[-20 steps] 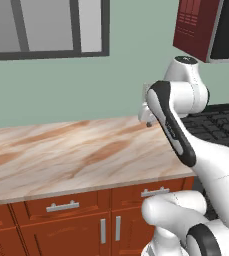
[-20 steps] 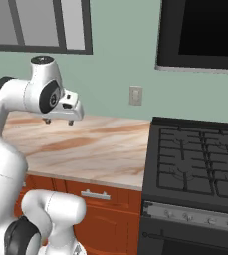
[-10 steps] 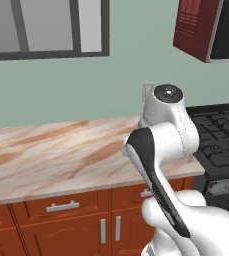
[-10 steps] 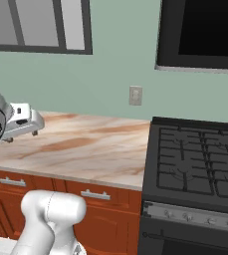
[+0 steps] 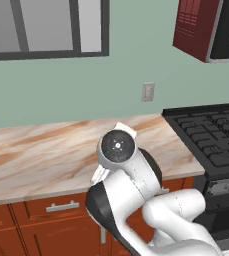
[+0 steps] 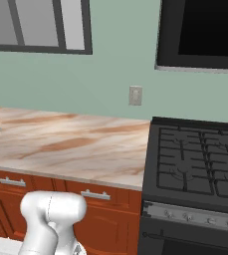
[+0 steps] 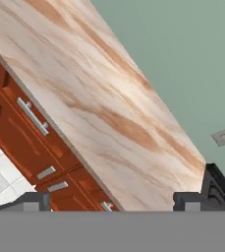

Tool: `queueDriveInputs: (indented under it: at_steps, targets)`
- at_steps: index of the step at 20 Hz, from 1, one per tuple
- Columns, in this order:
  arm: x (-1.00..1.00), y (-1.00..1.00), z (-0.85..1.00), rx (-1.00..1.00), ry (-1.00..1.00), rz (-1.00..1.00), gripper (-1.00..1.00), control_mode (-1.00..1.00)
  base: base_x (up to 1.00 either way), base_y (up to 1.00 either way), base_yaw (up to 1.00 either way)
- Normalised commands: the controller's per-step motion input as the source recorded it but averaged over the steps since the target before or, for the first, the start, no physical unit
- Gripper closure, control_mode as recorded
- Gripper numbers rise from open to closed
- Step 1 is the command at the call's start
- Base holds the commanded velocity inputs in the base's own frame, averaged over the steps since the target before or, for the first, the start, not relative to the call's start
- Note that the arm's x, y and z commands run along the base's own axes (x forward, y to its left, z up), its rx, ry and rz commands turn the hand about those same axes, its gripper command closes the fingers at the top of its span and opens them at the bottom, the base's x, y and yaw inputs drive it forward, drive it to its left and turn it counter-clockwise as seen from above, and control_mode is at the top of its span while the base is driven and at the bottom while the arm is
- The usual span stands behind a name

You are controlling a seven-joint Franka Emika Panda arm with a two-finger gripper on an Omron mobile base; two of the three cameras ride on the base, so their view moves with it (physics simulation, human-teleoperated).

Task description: Take the tongs from the drawer on the left and place them on the dining counter next to the tray containing the hot dog.

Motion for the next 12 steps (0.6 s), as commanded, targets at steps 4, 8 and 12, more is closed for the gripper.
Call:
queueDriveInputs:
  at_steps: [4, 8, 12]
  targets:
    - [-0.23, 0.42, -0.16, -0.18, -0.14, 0.19, -1.00, -1.00, 0.00, 0.00, 0.00]
    - [-0.09, 0.34, -0.35, -0.18, -0.01, 0.14, -1.00, -1.00, 0.00, 0.00, 0.00]
    - [0.00, 0.07, -0.41, -0.16, 0.00, 0.07, -1.00, -1.00, 0.00, 0.00, 0.00]
